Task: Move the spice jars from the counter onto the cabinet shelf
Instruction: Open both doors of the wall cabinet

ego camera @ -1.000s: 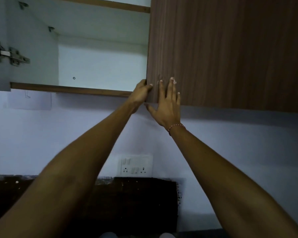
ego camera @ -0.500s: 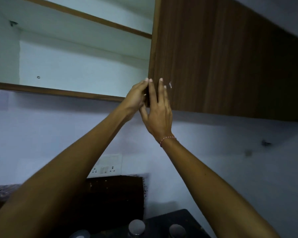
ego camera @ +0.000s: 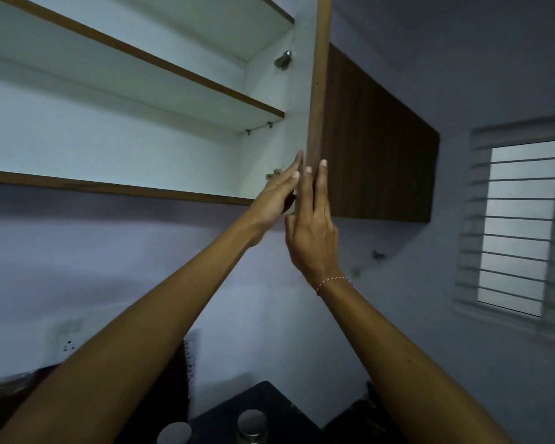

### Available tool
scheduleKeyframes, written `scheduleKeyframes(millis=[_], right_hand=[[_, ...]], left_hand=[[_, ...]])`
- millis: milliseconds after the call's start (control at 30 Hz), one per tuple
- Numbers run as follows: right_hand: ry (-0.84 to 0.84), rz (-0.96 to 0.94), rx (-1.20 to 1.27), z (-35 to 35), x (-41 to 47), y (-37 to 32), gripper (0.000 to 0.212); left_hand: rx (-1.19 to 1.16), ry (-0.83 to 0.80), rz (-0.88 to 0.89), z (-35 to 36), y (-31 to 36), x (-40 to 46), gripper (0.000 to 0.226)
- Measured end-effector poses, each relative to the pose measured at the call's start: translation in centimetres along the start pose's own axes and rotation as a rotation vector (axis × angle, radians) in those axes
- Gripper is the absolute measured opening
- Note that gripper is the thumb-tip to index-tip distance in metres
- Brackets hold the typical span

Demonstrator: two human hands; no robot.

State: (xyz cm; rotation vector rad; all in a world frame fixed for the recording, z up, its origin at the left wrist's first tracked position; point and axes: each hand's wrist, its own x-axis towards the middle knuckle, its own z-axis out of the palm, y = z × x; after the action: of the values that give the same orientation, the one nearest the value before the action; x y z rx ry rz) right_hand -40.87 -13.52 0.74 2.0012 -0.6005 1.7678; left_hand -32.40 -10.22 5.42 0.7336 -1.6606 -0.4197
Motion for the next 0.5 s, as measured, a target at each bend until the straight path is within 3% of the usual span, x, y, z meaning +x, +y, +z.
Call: scheduleKeyframes(millis=[167, 300, 500], right_hand=[[-0.005, 0.007, -0.173, -3.1, -0.6, 4.4, 0.064], [0.009, 0.068, -0.424, -4.7, -0.9, 7.4, 0.061], [-0.033, 0.095, -0.579, -6.8, -1.2, 13.0, 0.058]], left_hand=[[0.402, -0.062, 0.110, 3.7, -1.0, 2.0, 0.051], [0.522, -0.067, 0.187, 5.6, -2.4, 3.8, 0.052], [0.785, -0.232, 0.230, 7.6, -5.2, 6.9, 0.058]])
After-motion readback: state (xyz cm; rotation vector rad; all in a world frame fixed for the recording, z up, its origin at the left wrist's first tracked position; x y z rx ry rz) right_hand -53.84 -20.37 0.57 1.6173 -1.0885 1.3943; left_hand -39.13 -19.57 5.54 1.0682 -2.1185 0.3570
